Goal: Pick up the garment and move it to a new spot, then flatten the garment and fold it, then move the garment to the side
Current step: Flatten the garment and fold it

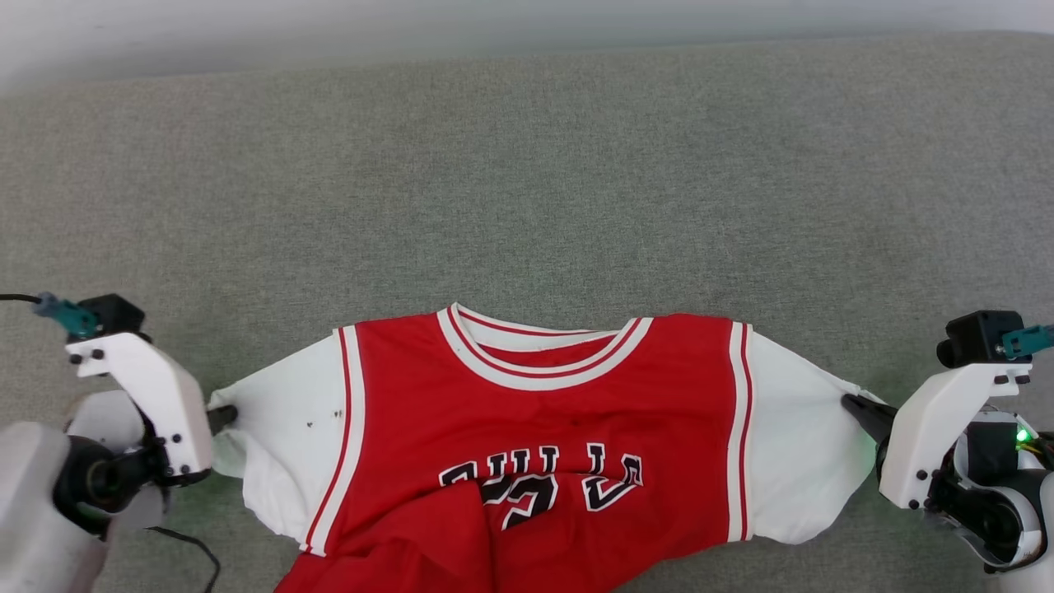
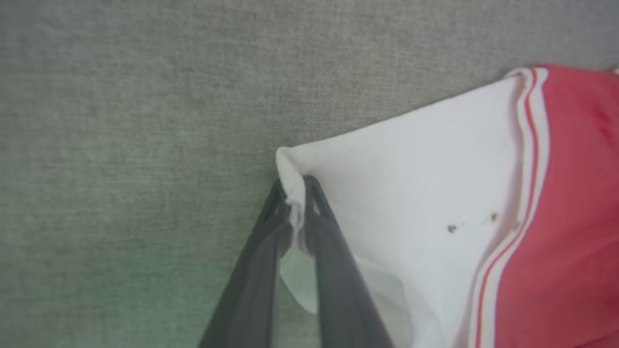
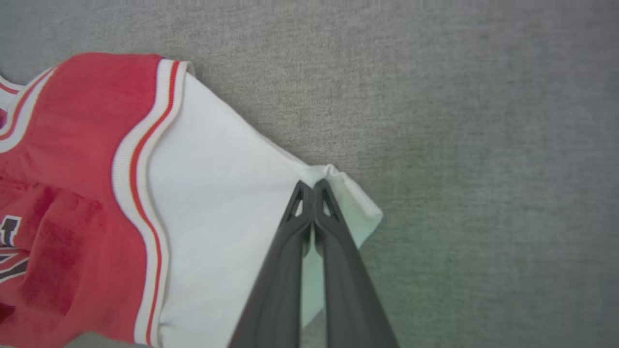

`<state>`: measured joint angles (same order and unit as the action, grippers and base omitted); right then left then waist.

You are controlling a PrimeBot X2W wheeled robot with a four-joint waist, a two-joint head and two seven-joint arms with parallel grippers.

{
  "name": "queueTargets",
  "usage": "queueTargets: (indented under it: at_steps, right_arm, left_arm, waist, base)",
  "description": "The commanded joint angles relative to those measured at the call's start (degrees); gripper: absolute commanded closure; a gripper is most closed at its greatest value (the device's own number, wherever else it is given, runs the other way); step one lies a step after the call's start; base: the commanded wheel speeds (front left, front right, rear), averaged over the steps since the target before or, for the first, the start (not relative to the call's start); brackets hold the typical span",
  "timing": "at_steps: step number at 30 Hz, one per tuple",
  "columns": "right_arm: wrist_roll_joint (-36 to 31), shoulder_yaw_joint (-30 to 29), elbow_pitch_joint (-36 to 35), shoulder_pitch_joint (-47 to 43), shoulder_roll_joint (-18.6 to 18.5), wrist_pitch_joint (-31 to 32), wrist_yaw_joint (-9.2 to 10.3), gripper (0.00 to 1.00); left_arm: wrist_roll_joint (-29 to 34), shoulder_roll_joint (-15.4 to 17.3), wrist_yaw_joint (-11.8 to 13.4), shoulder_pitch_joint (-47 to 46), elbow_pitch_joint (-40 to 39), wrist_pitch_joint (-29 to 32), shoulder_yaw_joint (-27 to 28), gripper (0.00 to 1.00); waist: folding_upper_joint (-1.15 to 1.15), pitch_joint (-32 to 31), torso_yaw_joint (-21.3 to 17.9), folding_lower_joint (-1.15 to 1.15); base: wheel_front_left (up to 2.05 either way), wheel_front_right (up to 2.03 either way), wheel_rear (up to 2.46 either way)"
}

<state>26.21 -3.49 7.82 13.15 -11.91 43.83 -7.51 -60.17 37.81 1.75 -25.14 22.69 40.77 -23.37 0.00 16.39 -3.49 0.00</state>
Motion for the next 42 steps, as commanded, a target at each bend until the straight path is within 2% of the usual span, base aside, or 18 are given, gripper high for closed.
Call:
queueTargets:
  at_steps: [1, 9, 12, 13, 17, 23, 25, 30, 37, 42]
  right_arm:
    - [-0.22, -0.23, 0.05, 1.22, -0.42, -0.46, 0.04, 1.0]
    - [-1.77, -0.65, -0.33, 2.24, -2.36, -1.48, 0.04, 1.0]
    - [-2.38, -0.78, -0.51, 3.74, -3.65, -2.0, 0.04, 1.0]
    - [-3.05, -0.85, -0.12, 5.92, -5.3, -1.7, 0.04, 1.0]
    - [-3.94, -0.61, 0.81, 10.49, -8.16, -1.8, 0.05, 1.0]
    - [-5.82, 0.06, 2.71, 20.31, -12.09, -3.2, 0.07, 1.0]
    - [-5.98, 0.46, 3.54, 24.21, -12.66, -3.82, 0.07, 1.0]
    - [-6.85, 1.27, 6.19, 34.68, -13.84, -6.31, 0.07, 1.0]
    - [-9.82, 2.64, 11.55, 49.31, -12.14, -13.45, 0.06, 1.0]
    - [-13.52, 4.26, 14.64, 59.43, -11.26, -20.09, 0.06, 1.0]
  left_arm:
    - [-0.37, -4.54, -0.42, 2.47, 0.55, 1.05, -3.16, 1.0]
    - [3.94, 0.13, -0.08, -4.13, -3.25, -2.68, -1.09, 1.0]
    - [6.0, 1.09, -0.48, -7.05, -4.56, -3.08, -1.33, 1.0]
    - [8.17, 2.22, -0.45, -10.1, -5.55, -3.29, -1.76, 1.0]
    - [11.57, 2.65, -1.64, -15.5, -5.68, -4.56, -2.78, 1.0]
    - [16.77, 0.96, -3.07, -24.35, -3.63, -7.83, -4.27, 1.0]
    - [18.61, 0.22, -2.9, -27.68, -2.75, -10.0, -4.32, 1.0]
    - [22.83, -2.24, 0.49, -36.44, 0.19, -15.75, -2.94, 1.0]
    - [26.34, -5.82, 4.37, -48.05, 4.79, -25.22, -0.37, 1.0]
    - [26.91, -7.03, 5.9, -55.58, 7.73, -31.18, 2.28, 1.0]
  waist:
    - [0.0, -0.42, 0.17, 0.0]
    - [0.0, -5.14, 1.93, 0.0]
    - [0.0, -7.46, 2.18, 0.0]
    - [0.0, -9.78, 2.22, 0.0]
    - [0.0, -12.55, 2.0, 0.0]
    - [0.0, -14.24, 1.29, 0.0]
    - [0.0, -13.69, 0.98, 0.0]
    - [0.0, -10.08, 0.2, 0.0]
    - [0.0, -2.63, -1.04, 0.0]
    - [0.0, 3.61, -1.9, 0.0]
  base:
    - [0.0, 0.0, 0.0]
    - [0.0, 0.0, 0.0]
    - [0.0, 0.0, 0.0]
    - [0.0, 0.0, 0.0]
    - [0.0, 0.0, 0.0]
    - [0.0, 0.0, 0.0]
    - [0.0, 0.0, 0.0]
    - [0.0, 0.0, 0.0]
    - [0.0, 0.0, 0.0]
    - [0.0, 0.0, 0.0]
